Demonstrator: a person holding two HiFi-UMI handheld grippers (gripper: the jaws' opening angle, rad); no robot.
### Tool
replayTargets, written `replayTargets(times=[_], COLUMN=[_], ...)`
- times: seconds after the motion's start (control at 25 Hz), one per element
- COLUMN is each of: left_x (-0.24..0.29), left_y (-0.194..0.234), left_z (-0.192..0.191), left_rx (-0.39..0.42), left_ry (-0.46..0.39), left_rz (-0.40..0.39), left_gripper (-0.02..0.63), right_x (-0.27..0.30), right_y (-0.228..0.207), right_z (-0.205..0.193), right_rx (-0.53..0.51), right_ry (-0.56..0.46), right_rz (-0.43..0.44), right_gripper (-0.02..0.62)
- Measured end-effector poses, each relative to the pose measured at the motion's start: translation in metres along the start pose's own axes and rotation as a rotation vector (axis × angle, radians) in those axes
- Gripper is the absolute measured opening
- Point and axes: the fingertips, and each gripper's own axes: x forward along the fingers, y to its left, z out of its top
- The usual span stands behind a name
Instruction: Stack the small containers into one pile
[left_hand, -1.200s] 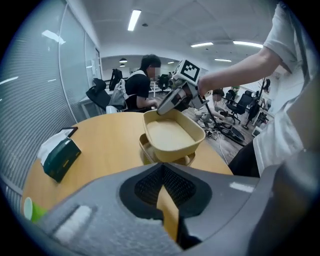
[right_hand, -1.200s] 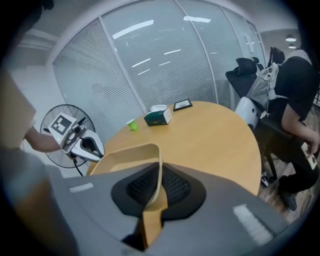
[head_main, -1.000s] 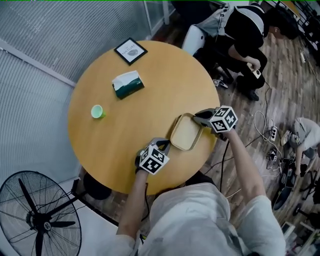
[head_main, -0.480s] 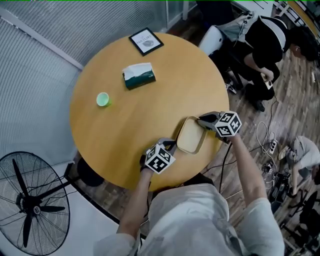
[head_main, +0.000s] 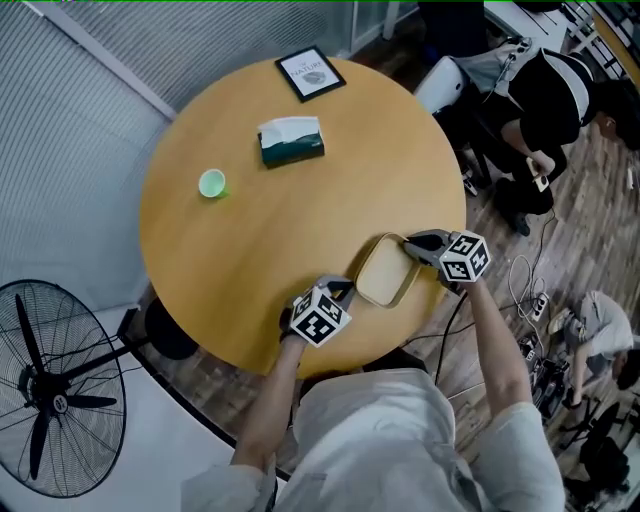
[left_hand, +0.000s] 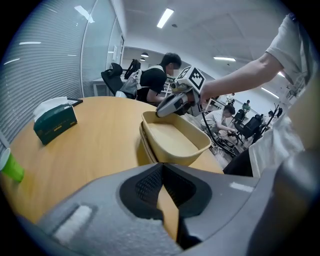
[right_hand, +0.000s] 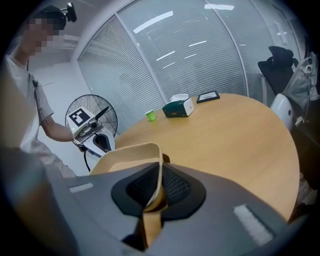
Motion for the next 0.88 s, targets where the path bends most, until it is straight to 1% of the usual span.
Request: replayTargets(times=[0.16, 0.56, 0.64, 0.88], left_x=[0.005, -0.002, -0.003, -0.008], left_y=[-0.001, 0.0, 0.001, -0.003], left_z=[0.0, -0.018, -0.019, -0.017], left_rx=[-0.01, -0.044, -0.045, -0.029], left_ry=[-0.003, 0.007, 0.006, -0.005], left_rz=[-0.007, -0.001, -0.002, -0.006], left_gripper=[0.006, 0.005, 0.005, 0.005], right_x=[0.0, 0.006, 0.006, -0.003], right_y=[-0.007, -0.003, -0.007, -0.01], right_z=[0.001, -0.002, -0.002, 0.004], right_rx=[-0.023, -0.092, -0.101, -0.105], right_ry=[0.013, 0.046, 0.055, 0.039], right_rz=[-0.01, -0.049, -0.085, -0.201], right_gripper=[0.018, 0.026, 0.062, 0.067])
